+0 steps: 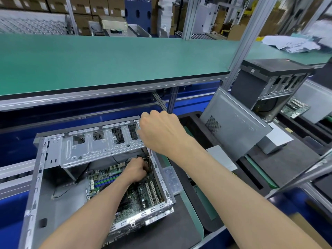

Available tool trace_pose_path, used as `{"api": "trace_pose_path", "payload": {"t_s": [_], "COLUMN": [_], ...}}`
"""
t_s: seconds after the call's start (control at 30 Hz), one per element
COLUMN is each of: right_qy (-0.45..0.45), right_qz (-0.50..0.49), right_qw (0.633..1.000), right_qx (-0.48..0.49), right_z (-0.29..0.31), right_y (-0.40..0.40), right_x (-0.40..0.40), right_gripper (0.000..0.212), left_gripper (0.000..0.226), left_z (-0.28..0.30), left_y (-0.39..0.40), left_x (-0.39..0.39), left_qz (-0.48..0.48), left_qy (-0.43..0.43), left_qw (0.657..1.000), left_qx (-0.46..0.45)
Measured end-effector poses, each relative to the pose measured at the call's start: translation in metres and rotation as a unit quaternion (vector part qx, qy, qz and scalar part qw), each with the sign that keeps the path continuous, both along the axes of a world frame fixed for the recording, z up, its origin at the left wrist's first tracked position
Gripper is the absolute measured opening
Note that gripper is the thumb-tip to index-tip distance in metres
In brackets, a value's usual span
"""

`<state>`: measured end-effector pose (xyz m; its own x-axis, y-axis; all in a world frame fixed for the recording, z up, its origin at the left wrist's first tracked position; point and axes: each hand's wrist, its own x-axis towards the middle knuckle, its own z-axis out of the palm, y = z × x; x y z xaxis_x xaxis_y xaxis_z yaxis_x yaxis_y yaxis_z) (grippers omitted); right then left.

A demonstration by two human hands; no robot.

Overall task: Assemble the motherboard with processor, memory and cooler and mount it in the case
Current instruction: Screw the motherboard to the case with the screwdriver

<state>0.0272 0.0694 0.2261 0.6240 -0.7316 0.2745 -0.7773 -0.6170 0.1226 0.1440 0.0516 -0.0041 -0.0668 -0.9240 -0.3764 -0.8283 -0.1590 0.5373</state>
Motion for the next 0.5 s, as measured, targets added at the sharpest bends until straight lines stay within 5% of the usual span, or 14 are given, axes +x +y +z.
{"api": "trace_pose_path", "payload": {"t_s": [0.13, 0.37, 0.5], "right_qy": [-0.015, -0.018, -0.027], "right_qz": [0.064, 0.013, 0.038], "right_qw": [0.99, 0.999, 0.995], "right_qx": [0.125, 0.035, 0.087], "right_z": [0.0071, 0.0004, 0.0059], "right_y": [-0.0015, -0.0025, -0.0019], "right_x": [-0.0053, -0.0022, -0.0046], "right_gripper": [0.029, 0.022, 0.029], "left_gripper": [0.031, 0.041, 0.038], "left_z": [0.0003, -0.005, -0.0028], "left_y": [-0.0007, -0.0008, 0.0009], "left_x": [-0.0005, -0.0008, 0.0002], "left_qz": [-0.003, -0.004, -0.014], "left_qy": [-0.01, -0.019, -0.029], "left_qw": [1.0, 1.0, 0.999], "left_qx": [0.003, -0.004, -0.007]}}
